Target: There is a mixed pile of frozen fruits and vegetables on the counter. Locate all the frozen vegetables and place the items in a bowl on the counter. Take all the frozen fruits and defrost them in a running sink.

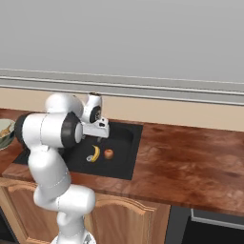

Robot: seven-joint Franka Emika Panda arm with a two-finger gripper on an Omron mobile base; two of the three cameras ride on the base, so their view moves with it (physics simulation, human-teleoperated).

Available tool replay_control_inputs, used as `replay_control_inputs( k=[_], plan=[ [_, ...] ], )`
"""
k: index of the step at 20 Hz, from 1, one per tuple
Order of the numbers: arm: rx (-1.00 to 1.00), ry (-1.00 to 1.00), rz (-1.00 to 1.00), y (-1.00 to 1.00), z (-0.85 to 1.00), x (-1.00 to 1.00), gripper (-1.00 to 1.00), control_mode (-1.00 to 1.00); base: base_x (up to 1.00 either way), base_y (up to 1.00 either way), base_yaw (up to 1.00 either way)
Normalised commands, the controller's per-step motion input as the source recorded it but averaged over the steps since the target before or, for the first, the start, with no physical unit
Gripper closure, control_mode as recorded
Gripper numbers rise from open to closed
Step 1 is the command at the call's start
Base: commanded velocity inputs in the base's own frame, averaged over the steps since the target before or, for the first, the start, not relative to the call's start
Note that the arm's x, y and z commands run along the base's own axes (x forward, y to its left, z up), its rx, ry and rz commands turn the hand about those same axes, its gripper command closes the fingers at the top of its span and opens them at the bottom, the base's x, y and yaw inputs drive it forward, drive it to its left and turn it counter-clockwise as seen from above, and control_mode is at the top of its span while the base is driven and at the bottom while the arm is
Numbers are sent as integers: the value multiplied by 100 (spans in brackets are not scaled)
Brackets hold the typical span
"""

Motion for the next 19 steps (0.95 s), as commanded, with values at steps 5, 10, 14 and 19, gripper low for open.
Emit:
replay_control_inputs(
  k=[5, 10, 14, 19],
  plan=[
    [0, 1, -5, -1, 83, -23, -100, -100, 0, 0, 0],
    [0, 0, -11, -4, 63, -50, -100, -100, 0, 0, 0],
    [2, 3, -12, -10, 52, -63, -100, -100, 0, 0, 0],
    [2, 0, -18, -8, 37, -74, -100, -100, 0, 0, 0]
  ],
)
